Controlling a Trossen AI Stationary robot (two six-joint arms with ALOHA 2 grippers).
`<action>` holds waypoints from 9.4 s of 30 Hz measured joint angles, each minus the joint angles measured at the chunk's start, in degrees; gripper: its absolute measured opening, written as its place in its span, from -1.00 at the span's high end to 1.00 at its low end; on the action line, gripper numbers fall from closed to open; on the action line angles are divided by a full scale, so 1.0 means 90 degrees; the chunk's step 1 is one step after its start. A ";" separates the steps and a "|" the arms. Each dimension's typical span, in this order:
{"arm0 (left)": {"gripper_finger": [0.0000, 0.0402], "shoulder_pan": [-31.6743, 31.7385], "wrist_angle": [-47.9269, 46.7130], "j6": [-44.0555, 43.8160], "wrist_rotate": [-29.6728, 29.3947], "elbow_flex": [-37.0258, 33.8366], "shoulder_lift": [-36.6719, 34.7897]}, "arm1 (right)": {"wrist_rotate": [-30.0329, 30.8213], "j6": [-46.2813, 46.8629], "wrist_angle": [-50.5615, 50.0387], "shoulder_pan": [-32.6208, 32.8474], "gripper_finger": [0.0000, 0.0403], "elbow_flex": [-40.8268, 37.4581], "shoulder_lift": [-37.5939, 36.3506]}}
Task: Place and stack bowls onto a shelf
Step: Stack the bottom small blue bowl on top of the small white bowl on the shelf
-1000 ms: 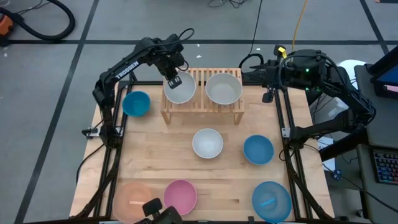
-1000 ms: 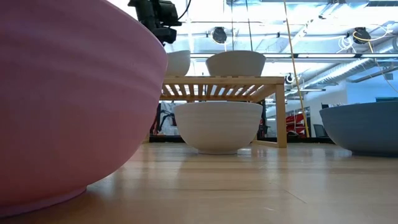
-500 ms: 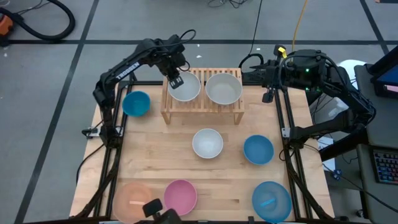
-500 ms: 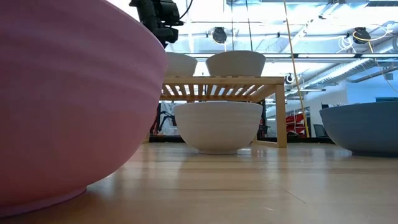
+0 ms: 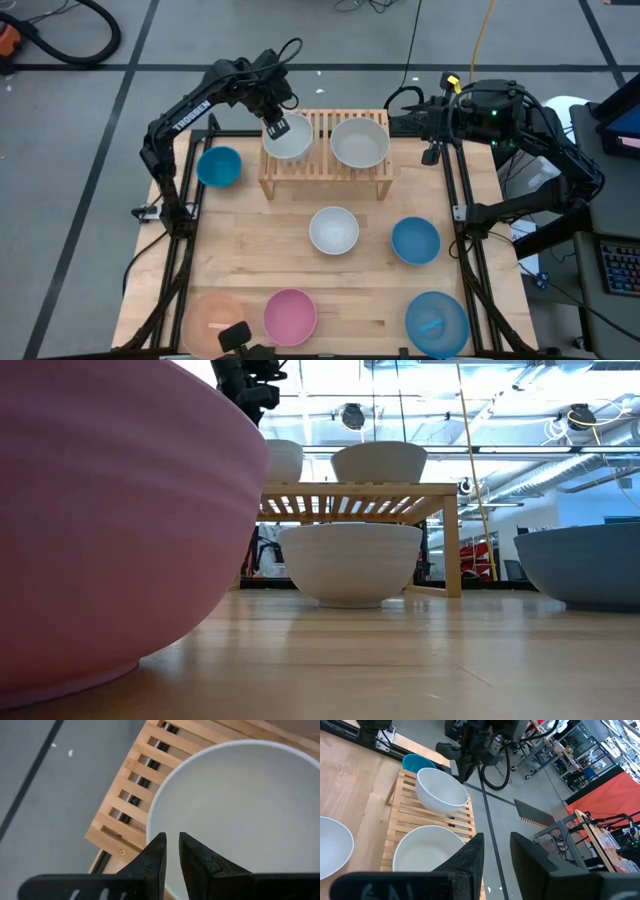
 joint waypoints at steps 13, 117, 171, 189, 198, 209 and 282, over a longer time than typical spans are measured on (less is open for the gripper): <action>0.71 -0.0352 -0.0109 -0.0577 -0.0130 0.0000 -0.1702 | -0.0027 0.2339 -0.2856 0.0002 0.56 0.0000 -0.0360; 0.71 -0.0687 -0.0525 -0.0940 -0.0188 0.0005 -0.3943 | -0.2690 0.3865 0.0054 0.0056 0.42 -0.7019 -0.0233; 0.71 -0.0687 -0.0546 -0.0855 -0.0184 0.0002 -0.3941 | -0.0055 0.2991 -0.3340 -0.0038 1.00 0.2759 0.3167; 0.71 -0.0684 -0.0924 -0.0791 -0.0170 0.0000 -0.3941 | -0.1308 0.2243 -0.0503 -0.0678 1.00 0.2992 0.3824; 0.71 -0.0684 -0.1067 -0.0741 -0.0175 0.0000 -0.3941 | -0.1706 0.1899 0.0124 -0.0771 1.00 0.2977 0.4160; 0.71 -0.0687 -0.1066 0.0251 -0.0077 0.0000 -0.3629 | -0.1870 0.1824 0.0269 -0.0784 1.00 0.2973 0.4352; 0.57 -0.5230 0.0027 0.1710 -0.0532 0.0009 -0.0907 | -0.1219 0.0653 -0.2895 -0.0068 1.00 0.2968 0.4080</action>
